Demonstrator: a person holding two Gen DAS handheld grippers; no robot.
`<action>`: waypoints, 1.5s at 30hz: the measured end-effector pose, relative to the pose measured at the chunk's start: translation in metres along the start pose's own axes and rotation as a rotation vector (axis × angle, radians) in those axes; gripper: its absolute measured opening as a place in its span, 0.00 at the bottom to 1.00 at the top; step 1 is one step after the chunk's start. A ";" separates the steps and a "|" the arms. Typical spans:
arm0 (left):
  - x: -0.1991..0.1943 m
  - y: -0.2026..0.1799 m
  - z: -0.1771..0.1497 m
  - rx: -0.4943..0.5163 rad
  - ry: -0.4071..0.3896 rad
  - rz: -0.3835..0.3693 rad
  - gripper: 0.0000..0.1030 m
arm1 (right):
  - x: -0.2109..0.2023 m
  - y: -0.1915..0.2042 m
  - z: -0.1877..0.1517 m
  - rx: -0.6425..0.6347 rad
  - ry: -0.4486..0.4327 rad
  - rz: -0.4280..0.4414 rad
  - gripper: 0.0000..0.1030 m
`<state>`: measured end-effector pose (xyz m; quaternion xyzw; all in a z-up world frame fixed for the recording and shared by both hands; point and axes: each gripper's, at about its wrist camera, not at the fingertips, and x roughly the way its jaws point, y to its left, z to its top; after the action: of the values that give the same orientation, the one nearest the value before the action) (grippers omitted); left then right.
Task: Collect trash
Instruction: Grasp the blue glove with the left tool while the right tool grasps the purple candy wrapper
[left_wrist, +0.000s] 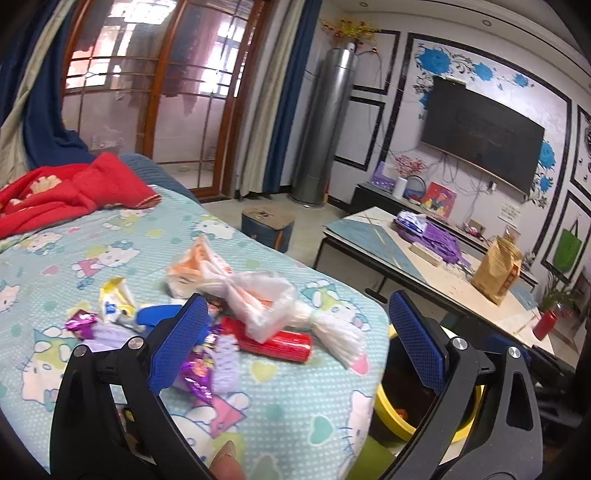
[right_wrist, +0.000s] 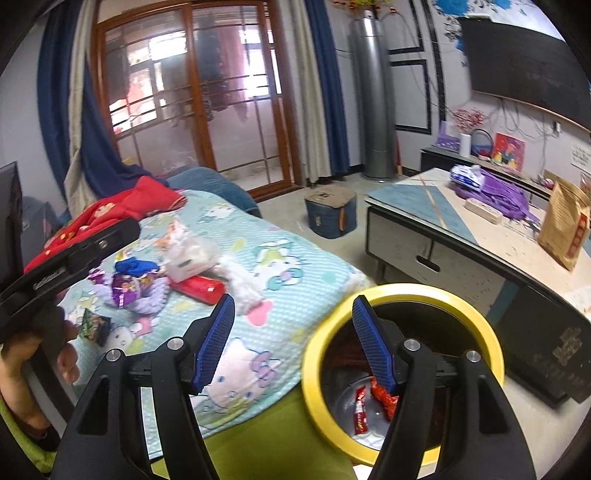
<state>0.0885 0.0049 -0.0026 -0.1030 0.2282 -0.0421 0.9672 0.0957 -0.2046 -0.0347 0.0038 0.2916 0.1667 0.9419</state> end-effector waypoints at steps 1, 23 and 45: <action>-0.001 0.003 0.001 -0.005 -0.001 0.007 0.88 | 0.001 0.006 0.000 -0.010 0.002 0.013 0.62; 0.014 0.125 0.010 -0.291 0.182 0.016 0.63 | 0.039 0.113 -0.007 -0.210 0.049 0.236 0.63; 0.041 0.146 0.000 -0.415 0.287 -0.103 0.28 | 0.097 0.170 -0.006 -0.350 0.086 0.301 0.48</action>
<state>0.1299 0.1422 -0.0519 -0.3037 0.3615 -0.0577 0.8796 0.1142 -0.0136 -0.0750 -0.1234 0.2942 0.3534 0.8794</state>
